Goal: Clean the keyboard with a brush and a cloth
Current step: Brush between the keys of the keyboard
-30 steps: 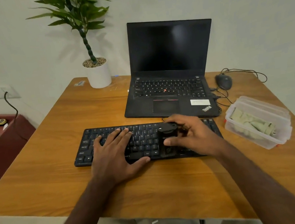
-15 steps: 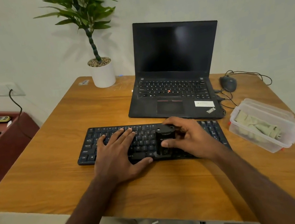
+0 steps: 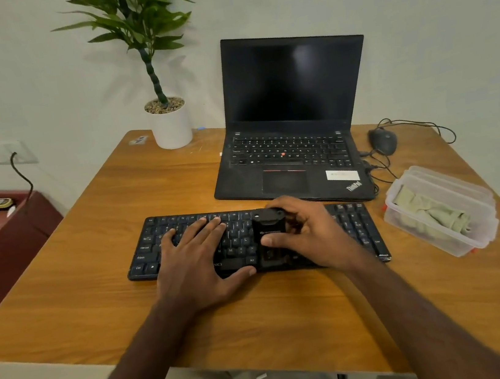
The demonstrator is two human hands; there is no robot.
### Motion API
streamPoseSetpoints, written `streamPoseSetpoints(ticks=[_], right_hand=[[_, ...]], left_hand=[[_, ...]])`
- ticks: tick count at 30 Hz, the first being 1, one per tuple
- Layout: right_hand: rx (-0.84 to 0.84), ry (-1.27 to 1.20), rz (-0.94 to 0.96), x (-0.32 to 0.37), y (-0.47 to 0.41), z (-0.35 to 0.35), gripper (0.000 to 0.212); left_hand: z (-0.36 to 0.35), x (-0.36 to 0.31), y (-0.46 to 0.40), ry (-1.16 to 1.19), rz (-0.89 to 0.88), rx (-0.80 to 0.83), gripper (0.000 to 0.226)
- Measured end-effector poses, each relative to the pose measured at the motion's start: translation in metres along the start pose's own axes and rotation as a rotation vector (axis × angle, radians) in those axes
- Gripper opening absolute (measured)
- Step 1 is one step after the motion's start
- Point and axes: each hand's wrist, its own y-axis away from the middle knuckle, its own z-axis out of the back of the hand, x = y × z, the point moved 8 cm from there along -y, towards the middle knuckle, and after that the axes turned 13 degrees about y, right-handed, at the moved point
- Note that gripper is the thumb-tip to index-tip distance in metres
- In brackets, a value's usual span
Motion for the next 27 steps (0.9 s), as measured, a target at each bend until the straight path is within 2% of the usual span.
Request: streamPoseSetpoints(ticks=[6,9,13,19,24,27], right_hand=[[-0.077,-0.02,0.023,0.007,-0.01,-0.008,0.034],[-0.038,0.012,0.004,0.005,0.001,0.0,0.034],[-0.001,0.151,-0.005,-0.011,0.025,0.041,0.038],[-0.12,0.225,0.014,-0.02,0.049,0.106,0.038],[-0.171,0.121,0.053,-0.007,0.038,0.077,0.032],[-0.112,0.152,0.063,-0.004,0.028,0.05,0.032]], left_hand=[[0.001,0.001,0.001,0.005,0.001,-0.005,0.103],[0.002,0.004,0.0,0.004,-0.003,-0.003,0.104],[0.004,0.008,0.0,0.003,-0.006,-0.003,0.105],[0.002,-0.001,-0.002,-0.035,0.001,0.006,0.104],[-0.016,-0.054,-0.009,-0.045,-0.048,0.036,0.104],[-0.028,-0.066,-0.012,-0.037,-0.022,0.05,0.099]])
